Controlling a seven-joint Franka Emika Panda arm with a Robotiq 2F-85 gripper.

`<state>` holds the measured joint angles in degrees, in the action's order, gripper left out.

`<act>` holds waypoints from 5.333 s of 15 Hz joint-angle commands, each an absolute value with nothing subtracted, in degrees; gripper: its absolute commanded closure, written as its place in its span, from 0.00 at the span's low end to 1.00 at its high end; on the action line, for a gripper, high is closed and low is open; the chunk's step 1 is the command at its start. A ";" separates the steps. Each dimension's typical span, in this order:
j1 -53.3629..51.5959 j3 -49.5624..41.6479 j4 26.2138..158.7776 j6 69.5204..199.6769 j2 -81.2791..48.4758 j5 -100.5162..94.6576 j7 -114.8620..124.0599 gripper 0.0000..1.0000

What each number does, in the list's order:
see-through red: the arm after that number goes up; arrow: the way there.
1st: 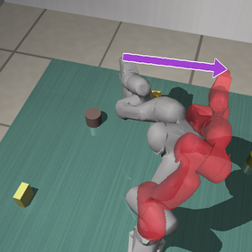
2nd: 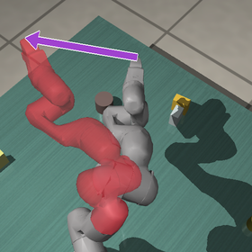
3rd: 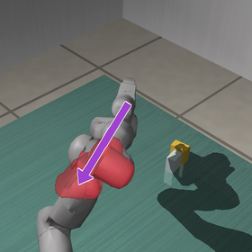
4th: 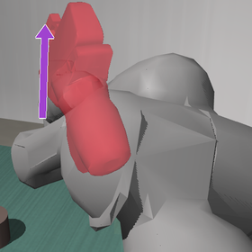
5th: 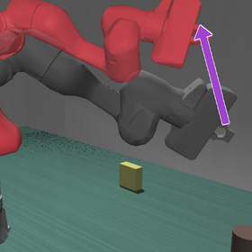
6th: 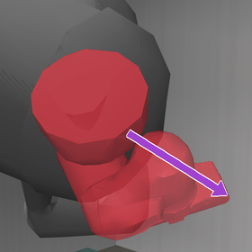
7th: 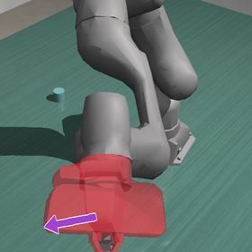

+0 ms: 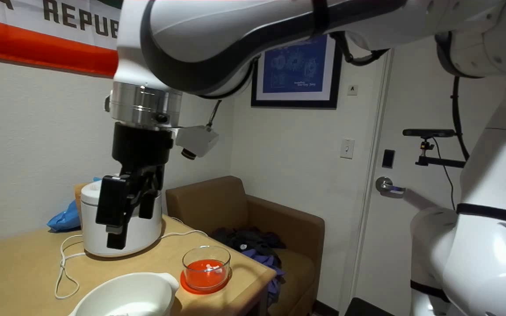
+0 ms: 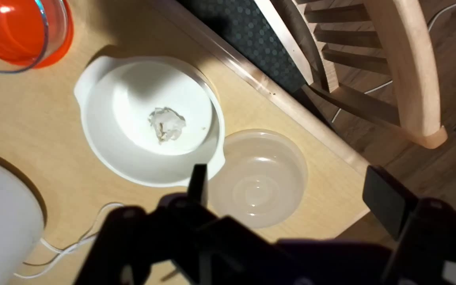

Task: Cover the bowl with the lid on the table

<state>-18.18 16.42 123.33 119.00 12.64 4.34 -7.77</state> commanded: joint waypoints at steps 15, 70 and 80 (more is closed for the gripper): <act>-21.78 20.70 94.46 103.19 -14.17 -5.38 -12.98 0.00; -26.79 15.94 64.76 113.82 -54.95 -6.50 -11.36 0.00; -25.95 16.19 62.72 113.49 -56.09 -5.93 -12.04 0.00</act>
